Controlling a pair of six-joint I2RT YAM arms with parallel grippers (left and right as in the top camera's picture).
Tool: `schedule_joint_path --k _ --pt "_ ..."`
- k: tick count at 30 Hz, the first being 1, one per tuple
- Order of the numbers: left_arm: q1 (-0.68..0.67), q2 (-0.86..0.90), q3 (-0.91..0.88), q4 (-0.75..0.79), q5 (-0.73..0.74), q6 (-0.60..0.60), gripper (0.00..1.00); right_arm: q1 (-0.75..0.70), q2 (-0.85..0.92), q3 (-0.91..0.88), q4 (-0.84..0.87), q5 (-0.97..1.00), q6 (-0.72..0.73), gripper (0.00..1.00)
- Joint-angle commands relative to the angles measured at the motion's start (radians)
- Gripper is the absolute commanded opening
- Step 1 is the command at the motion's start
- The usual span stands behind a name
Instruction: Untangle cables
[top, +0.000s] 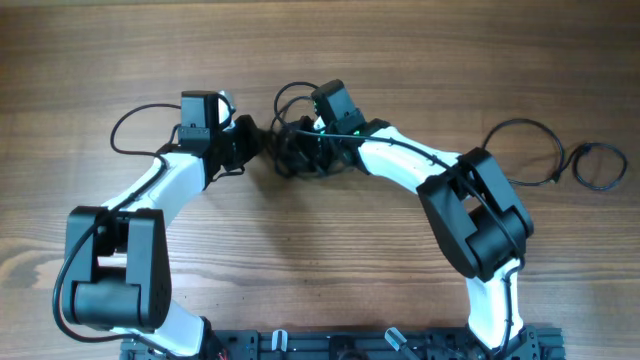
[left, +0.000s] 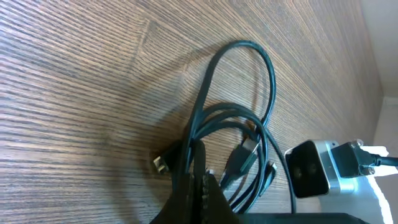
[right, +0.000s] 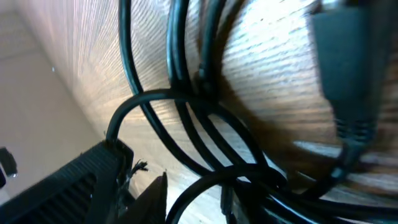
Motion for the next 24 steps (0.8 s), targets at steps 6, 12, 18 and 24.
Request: schedule_joint_path --k 6,12,18,24 --pt "0.002 0.006 -0.004 -0.002 -0.008 -0.01 0.04 0.003 0.025 0.0 0.013 0.077 0.019 0.26" --pt "0.002 0.006 -0.004 -0.004 -0.008 -0.009 0.04 0.003 0.025 0.0 0.018 0.077 0.023 0.04" --pt "0.002 0.007 -0.004 -0.008 -0.028 -0.008 0.04 -0.002 0.024 0.0 0.037 -0.019 -0.088 0.04" --pt "0.002 0.007 -0.005 -0.051 -0.22 -0.009 0.04 -0.031 -0.027 0.0 0.121 -0.187 -0.229 0.04"
